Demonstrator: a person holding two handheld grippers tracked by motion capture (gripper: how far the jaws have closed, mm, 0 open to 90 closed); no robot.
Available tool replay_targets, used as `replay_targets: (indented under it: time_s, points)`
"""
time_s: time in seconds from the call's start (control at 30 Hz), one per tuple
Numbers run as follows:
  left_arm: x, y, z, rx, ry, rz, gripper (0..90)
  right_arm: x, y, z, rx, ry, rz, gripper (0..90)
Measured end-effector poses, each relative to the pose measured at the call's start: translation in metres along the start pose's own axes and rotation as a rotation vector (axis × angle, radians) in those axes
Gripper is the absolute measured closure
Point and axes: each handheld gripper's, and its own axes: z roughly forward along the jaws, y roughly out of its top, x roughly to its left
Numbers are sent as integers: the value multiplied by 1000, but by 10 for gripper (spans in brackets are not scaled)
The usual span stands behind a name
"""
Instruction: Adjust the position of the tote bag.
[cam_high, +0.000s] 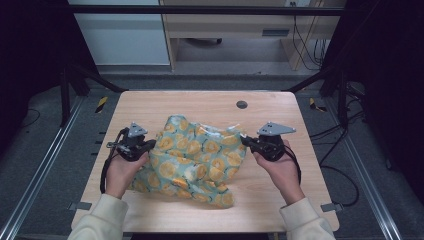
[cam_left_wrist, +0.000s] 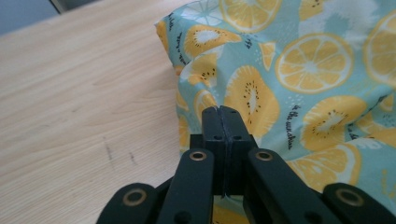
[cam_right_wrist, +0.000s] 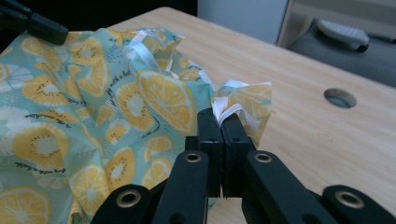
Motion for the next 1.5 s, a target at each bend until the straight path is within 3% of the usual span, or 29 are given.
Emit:
replay_targets:
  time_s: [0.1, 0.23, 0.33, 0.87, 1.13, 1.3, 1.5]
  points:
    - [0, -4, -13, -42, 16, -4, 900, 5, 9, -11, -32, -12, -21, 899]
    - [2, -7, -23, -59, 28, -4, 900, 8, 17, -19, -55, -24, -48, 900]
    - [6, -12, -29, -70, 11, -26, 900, 10, 27, -27, -85, -31, -68, 900]
    - [9, -28, -40, -96, 20, -25, 900, 7, 42, -20, -93, -59, -83, 900]
    - [-1, -45, -62, -163, 29, -3, 900, 22, 38, -41, -159, -16, -111, 900]
    - [-9, -64, -83, -212, 4, -8, 900, 34, 29, -57, -191, 12, -115, 900]
    - [-13, -76, -91, -215, -12, 2, 900, 47, 17, -69, -214, 49, -110, 900]
